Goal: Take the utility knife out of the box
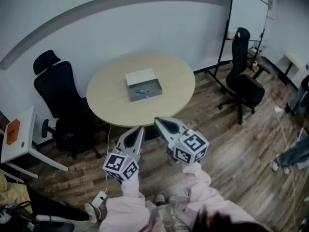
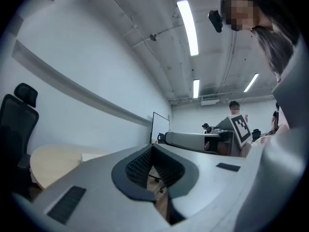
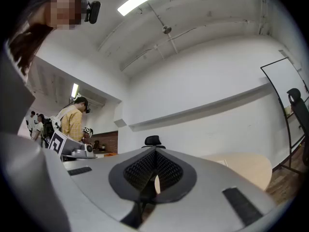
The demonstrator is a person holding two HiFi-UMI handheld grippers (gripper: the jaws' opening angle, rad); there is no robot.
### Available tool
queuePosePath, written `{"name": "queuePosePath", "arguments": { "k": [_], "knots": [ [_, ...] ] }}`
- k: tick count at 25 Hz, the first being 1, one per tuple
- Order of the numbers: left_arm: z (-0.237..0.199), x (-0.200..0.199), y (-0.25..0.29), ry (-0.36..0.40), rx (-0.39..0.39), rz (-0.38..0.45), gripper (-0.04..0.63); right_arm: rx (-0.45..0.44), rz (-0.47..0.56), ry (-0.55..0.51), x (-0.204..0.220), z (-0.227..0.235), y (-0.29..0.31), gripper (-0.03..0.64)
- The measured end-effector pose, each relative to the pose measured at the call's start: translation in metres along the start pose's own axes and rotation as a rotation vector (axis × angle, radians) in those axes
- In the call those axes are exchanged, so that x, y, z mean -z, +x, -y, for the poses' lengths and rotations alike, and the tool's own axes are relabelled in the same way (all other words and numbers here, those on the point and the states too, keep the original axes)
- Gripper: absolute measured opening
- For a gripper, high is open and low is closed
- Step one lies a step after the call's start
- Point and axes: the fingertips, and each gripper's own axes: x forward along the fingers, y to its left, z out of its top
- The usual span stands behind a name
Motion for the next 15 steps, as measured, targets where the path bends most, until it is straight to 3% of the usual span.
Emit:
{"name": "queuePosePath", "arguments": {
  "k": [15],
  "knots": [
    [0.019,0.006,0.008,0.004,-0.006,0.004,0.000,-0.003,-0.009,-0.005,0.005,0.009,-0.023,-0.009]
  ]
}}
